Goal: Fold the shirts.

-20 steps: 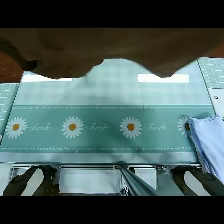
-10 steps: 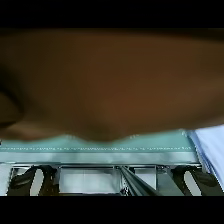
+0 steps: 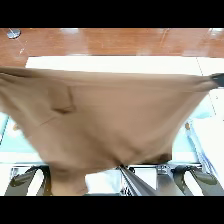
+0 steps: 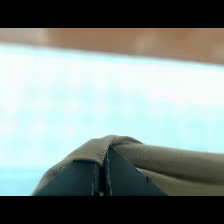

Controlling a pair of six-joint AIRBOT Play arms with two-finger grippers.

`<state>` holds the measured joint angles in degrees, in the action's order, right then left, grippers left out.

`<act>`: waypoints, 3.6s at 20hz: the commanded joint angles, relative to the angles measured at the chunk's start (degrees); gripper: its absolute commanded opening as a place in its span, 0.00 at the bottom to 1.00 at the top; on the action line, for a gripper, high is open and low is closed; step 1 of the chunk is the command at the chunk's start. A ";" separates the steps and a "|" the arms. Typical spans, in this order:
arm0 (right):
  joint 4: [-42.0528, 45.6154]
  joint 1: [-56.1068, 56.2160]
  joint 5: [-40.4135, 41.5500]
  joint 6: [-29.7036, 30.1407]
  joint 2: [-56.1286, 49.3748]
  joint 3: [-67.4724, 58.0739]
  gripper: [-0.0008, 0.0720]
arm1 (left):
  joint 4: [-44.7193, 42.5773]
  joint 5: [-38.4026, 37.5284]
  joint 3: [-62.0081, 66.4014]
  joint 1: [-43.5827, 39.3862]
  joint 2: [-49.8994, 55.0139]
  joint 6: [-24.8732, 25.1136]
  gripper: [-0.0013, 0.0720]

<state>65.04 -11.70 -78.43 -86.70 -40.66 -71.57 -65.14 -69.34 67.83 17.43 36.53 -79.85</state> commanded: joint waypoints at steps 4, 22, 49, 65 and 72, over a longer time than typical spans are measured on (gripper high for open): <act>-6.88 0.02 17.68 5.84 -26.58 3.10 0.05 | 4.35 15.06 -3.06 -6.93 25.49 2.58 0.05; -2.73 0.04 -6.49 5.33 -55.80 -25.24 0.05 | 1.33 -14.16 21.70 -8.44 54.10 0.74 0.05; -4.44 -9.66 8.44 7.93 -23.91 20.83 0.87 | -8.63 -12.50 -21.42 6.47 36.00 0.79 0.97; -21.62 -10.05 14.97 13.07 -8.04 44.22 0.87 | 8.85 -1.14 -46.21 3.74 22.99 6.16 0.97; 2.67 -23.17 8.31 3.76 -8.11 41.03 0.87 | 14.12 -0.90 -46.14 1.46 22.91 10.47 0.05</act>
<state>55.37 -31.22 -65.14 -78.11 -48.75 -30.30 -54.74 -70.00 21.74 19.62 59.57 -71.26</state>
